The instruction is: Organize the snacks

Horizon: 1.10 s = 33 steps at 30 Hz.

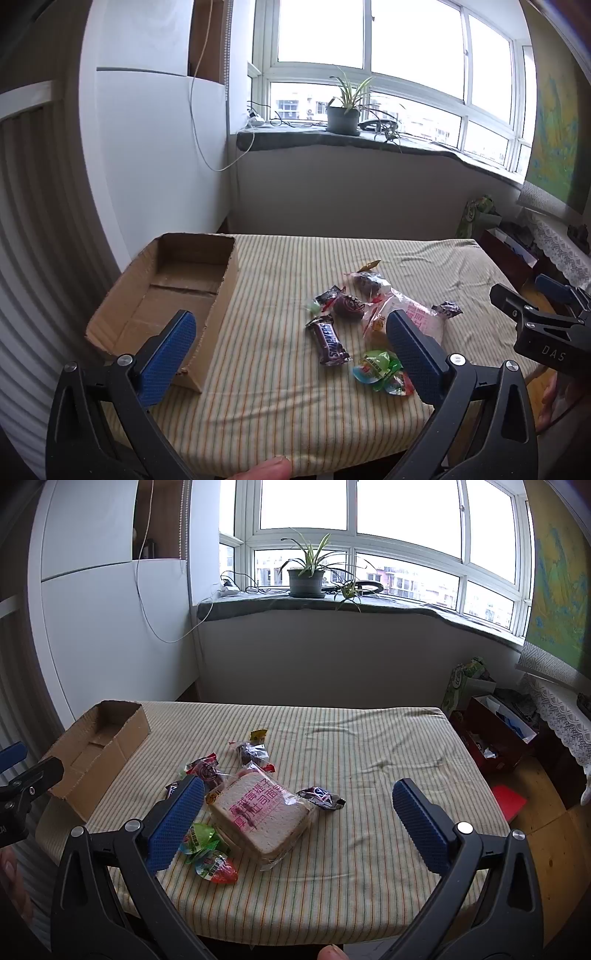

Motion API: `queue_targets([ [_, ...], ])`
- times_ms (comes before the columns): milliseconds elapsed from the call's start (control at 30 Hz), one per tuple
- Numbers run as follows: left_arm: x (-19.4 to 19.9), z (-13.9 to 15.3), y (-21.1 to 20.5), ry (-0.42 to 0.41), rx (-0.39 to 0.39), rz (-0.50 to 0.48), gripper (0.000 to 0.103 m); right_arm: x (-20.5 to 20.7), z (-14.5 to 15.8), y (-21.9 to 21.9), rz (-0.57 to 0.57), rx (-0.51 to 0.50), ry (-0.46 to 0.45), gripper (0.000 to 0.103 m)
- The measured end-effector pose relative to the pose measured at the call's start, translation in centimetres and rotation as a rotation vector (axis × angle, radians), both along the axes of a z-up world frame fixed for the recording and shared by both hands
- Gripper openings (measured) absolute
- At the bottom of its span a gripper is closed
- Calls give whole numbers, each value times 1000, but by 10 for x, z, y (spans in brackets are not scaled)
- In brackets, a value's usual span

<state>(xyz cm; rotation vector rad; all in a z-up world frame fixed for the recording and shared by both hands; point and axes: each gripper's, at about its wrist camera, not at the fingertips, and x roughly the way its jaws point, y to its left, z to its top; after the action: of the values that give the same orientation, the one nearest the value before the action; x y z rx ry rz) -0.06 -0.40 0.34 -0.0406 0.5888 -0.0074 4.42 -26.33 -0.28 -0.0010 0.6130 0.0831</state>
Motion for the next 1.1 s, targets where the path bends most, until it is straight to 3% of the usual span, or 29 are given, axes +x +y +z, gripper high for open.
queue_targets([
  [1100,3,0,-7,12,18,3,102,1,-2,-1,7,0,5,103],
])
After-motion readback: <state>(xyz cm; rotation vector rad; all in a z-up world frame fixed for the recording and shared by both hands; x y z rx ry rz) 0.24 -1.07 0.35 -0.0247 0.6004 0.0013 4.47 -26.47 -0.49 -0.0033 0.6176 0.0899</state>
